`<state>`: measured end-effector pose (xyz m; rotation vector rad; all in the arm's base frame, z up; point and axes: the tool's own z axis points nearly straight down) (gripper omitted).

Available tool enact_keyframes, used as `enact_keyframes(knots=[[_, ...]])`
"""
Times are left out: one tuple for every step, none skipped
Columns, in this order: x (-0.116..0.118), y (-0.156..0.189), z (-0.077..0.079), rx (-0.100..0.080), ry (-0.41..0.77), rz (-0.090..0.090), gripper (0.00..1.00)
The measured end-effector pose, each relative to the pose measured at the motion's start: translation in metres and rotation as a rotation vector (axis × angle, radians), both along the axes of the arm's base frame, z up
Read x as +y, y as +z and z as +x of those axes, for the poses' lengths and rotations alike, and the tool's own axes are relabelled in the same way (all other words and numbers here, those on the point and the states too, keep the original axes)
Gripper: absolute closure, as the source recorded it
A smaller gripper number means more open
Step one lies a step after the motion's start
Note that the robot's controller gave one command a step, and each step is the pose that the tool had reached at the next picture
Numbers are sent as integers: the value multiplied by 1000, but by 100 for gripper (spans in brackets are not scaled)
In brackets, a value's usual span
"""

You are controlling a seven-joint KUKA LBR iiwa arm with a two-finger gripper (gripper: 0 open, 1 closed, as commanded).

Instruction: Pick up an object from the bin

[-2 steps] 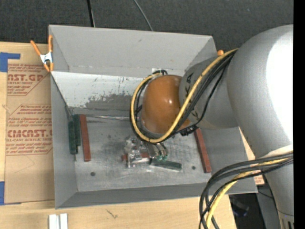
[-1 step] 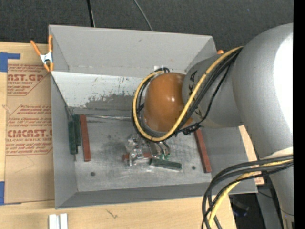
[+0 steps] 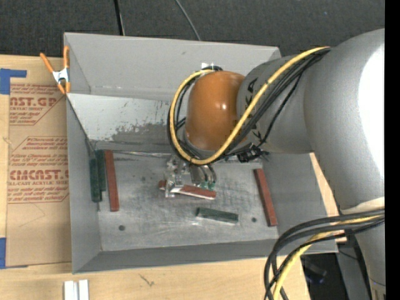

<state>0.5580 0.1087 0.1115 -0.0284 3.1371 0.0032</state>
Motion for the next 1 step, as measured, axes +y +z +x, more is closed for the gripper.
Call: enact_keyframes(knots=[[-4, 147, -3, 1, 53, -1, 100]])
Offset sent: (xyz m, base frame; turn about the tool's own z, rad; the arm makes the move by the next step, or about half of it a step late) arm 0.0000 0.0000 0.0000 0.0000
